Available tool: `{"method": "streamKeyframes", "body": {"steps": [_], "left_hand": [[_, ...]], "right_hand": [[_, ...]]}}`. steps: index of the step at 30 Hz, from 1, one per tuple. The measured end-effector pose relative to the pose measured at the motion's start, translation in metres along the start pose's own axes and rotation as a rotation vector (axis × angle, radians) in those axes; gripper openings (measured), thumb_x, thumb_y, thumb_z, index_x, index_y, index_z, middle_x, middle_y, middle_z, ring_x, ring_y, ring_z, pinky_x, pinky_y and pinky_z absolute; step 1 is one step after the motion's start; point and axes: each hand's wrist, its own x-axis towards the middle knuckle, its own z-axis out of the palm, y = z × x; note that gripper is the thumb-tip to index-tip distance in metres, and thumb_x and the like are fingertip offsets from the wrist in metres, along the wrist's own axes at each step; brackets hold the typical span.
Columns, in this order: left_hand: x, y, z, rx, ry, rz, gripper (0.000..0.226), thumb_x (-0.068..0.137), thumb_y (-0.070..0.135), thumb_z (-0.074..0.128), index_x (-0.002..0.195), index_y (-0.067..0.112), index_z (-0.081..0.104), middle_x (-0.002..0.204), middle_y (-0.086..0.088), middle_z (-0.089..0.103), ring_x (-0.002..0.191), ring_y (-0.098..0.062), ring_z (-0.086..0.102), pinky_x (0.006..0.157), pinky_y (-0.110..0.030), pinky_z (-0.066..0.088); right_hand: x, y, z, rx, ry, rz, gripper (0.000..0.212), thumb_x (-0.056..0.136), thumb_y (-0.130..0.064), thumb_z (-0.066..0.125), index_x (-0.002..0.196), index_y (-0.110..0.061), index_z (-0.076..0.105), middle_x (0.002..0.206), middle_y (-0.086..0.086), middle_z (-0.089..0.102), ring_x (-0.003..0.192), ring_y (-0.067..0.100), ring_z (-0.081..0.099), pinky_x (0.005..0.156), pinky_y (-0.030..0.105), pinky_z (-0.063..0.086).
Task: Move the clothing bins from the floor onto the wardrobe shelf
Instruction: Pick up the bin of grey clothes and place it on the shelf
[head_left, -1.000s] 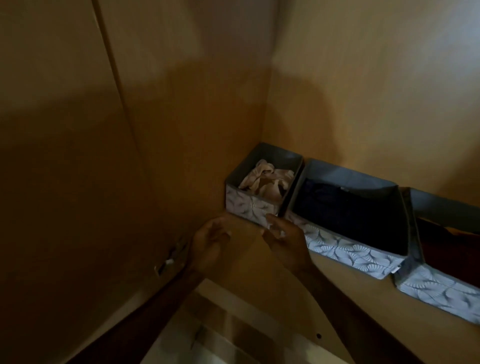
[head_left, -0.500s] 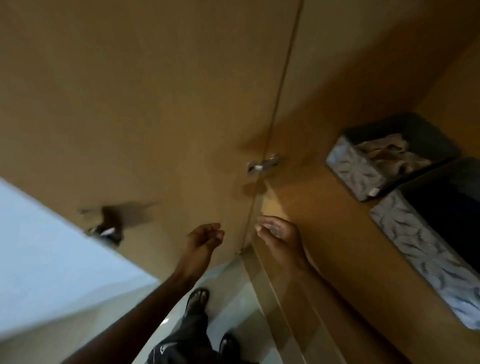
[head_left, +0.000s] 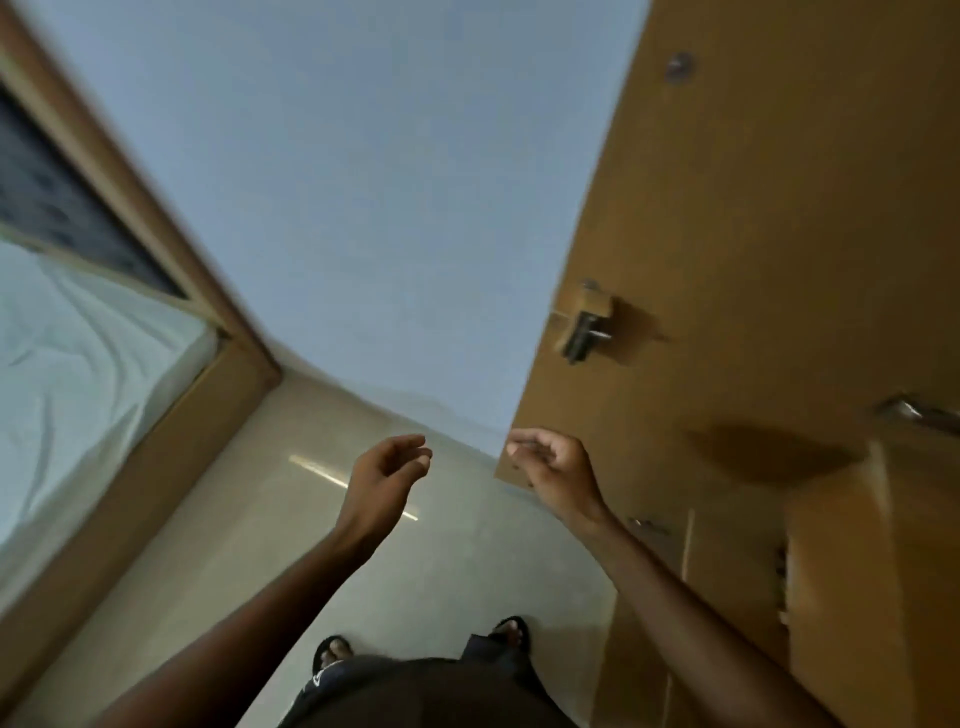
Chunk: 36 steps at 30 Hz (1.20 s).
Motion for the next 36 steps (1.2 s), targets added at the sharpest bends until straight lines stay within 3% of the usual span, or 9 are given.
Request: {"method": "streamKeyframes", "body": {"steps": [5, 11, 16, 24, 36], "left_hand": [[-0.019, -0.027, -0.106, -0.080, 0.193, -0.016, 0.028, 0.090, 0.006, 0.062, 0.117, 0.015, 0.064, 0.105, 0.001, 0.073, 0.097, -0.007, 0.067, 0.077, -0.020, 0.046], [-0.052, -0.073, -0.237, -0.112, 0.358, -0.060, 0.027, 0.090, 0.008, 0.062, 0.117, 0.013, 0.064, 0.106, -0.001, 0.072, 0.087, 0.002, 0.066, 0.067, -0.006, 0.048], [-0.090, -0.111, -0.335, -0.189, 0.578, -0.092, 0.026, 0.090, 0.008, 0.064, 0.116, 0.010, 0.065, 0.105, -0.004, 0.072, 0.087, -0.004, 0.066, 0.066, -0.005, 0.047], [-0.160, -0.175, -0.429, -0.374, 0.955, -0.184, 0.026, 0.089, 0.012, 0.065, 0.115, 0.017, 0.065, 0.104, 0.000, 0.071, 0.096, -0.010, 0.066, 0.076, -0.018, 0.048], [-0.244, -0.266, -0.571, -0.581, 1.327, -0.384, 0.025, 0.091, 0.017, 0.064, 0.116, 0.018, 0.064, 0.106, -0.001, 0.071, 0.101, -0.016, 0.066, 0.086, -0.030, 0.052]], "right_hand": [[0.007, -0.029, 0.109, -0.076, -0.185, -0.038, 0.026, 0.076, -0.036, 0.067, 0.098, -0.023, 0.073, 0.081, -0.005, 0.072, 0.079, 0.006, 0.068, 0.071, 0.026, 0.052], [-0.014, -0.058, 0.259, -0.147, -0.385, -0.113, 0.018, 0.085, -0.023, 0.070, 0.103, -0.019, 0.074, 0.088, -0.004, 0.074, 0.085, 0.008, 0.069, 0.070, 0.021, 0.051], [-0.040, -0.081, 0.379, -0.217, -0.608, -0.187, 0.019, 0.086, -0.019, 0.069, 0.105, -0.017, 0.073, 0.084, -0.003, 0.072, 0.079, 0.007, 0.067, 0.067, 0.019, 0.051], [-0.080, -0.102, 0.542, -0.387, -0.962, -0.259, 0.019, 0.087, -0.021, 0.068, 0.105, -0.018, 0.073, 0.091, 0.000, 0.074, 0.084, 0.009, 0.070, 0.070, 0.021, 0.053], [-0.176, -0.096, 0.767, -0.586, -1.378, -0.307, 0.023, 0.090, -0.023, 0.064, 0.112, -0.018, 0.068, 0.096, -0.002, 0.072, 0.087, 0.006, 0.067, 0.069, 0.016, 0.051]]}}
